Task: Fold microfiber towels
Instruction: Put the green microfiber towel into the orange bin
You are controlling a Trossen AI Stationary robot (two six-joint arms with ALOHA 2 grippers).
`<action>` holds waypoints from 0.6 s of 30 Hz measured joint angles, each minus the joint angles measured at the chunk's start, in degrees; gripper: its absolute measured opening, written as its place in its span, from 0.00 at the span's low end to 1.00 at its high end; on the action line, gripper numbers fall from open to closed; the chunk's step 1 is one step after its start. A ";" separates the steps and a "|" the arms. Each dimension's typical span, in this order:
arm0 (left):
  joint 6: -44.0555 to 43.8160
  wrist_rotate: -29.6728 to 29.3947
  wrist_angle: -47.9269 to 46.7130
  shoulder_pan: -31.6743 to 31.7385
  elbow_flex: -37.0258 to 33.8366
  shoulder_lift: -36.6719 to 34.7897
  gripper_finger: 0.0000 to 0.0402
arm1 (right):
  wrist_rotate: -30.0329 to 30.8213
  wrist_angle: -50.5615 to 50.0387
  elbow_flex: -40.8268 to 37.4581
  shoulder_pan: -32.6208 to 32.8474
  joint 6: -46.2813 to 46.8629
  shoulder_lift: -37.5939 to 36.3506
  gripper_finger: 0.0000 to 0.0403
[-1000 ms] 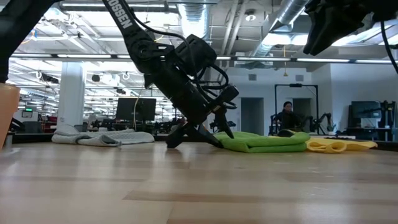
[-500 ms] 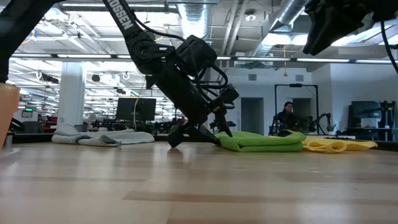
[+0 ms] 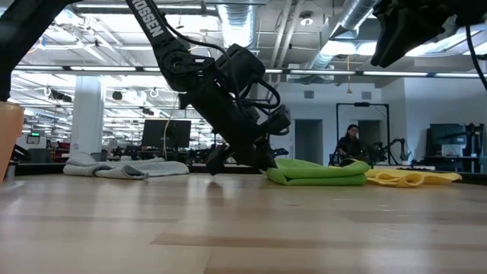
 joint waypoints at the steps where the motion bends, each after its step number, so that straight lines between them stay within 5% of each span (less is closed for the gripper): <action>1: 0.99 0.24 0.28 -0.01 0.00 -0.01 0.01 | 0.01 0.00 0.00 0.00 0.00 0.00 0.42; 18: 10.59 5.48 -6.10 -3.08 0.02 -7.47 0.00 | -0.01 0.48 0.00 0.02 0.02 -0.02 0.42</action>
